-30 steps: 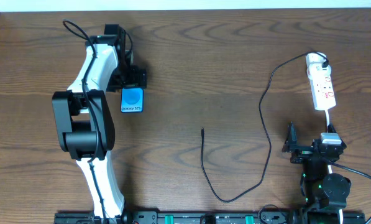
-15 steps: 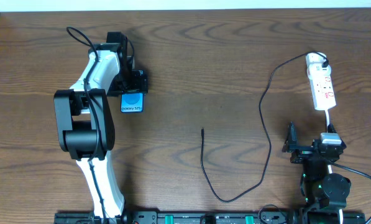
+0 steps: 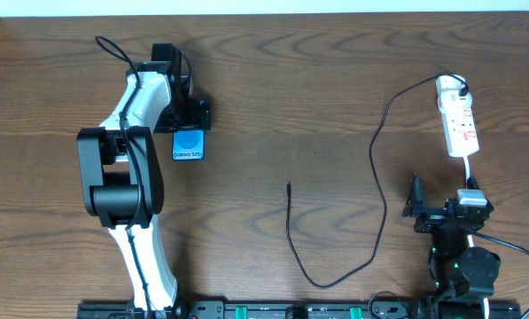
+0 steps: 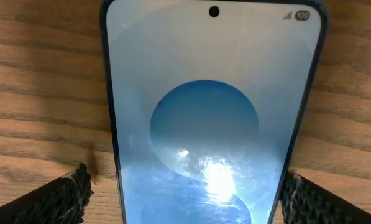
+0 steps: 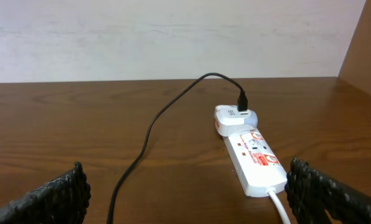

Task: Plug charger to phone and switch on socket
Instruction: 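Close the left gripper on the phone's sides and grip it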

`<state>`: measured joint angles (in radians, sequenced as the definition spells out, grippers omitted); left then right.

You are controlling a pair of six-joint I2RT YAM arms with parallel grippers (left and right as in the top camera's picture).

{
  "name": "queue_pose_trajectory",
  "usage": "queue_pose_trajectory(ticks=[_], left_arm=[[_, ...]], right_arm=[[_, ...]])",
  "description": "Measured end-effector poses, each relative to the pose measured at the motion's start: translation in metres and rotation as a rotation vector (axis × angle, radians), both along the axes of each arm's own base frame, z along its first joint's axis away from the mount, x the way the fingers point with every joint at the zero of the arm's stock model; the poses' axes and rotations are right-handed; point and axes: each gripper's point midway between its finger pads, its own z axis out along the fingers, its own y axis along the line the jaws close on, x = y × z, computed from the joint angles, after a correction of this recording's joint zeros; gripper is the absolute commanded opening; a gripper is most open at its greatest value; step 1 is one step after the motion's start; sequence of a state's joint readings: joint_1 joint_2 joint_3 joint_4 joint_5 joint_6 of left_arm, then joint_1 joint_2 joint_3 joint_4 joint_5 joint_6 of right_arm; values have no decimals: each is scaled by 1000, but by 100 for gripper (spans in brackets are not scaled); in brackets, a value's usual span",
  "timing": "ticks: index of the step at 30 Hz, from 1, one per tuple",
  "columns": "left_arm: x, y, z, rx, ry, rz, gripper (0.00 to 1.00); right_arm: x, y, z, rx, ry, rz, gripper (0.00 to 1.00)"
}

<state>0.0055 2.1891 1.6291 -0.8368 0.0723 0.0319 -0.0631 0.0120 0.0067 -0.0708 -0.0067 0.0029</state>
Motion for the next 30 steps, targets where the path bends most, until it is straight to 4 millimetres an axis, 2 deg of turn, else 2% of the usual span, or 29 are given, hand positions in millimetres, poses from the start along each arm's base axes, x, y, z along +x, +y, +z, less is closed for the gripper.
queue_pose_trajectory(ticks=[12,21,30], left_arm=[[0,-1,0,1,0,-6,98],[2,-11,0,1,-7,-29,98],[2,-9,0,13,-8,-27,98]], right_arm=[[0,0,0,0,0,0,99],[0,0,0,0,0,0,99],[0,0,0,0,0,0,99]])
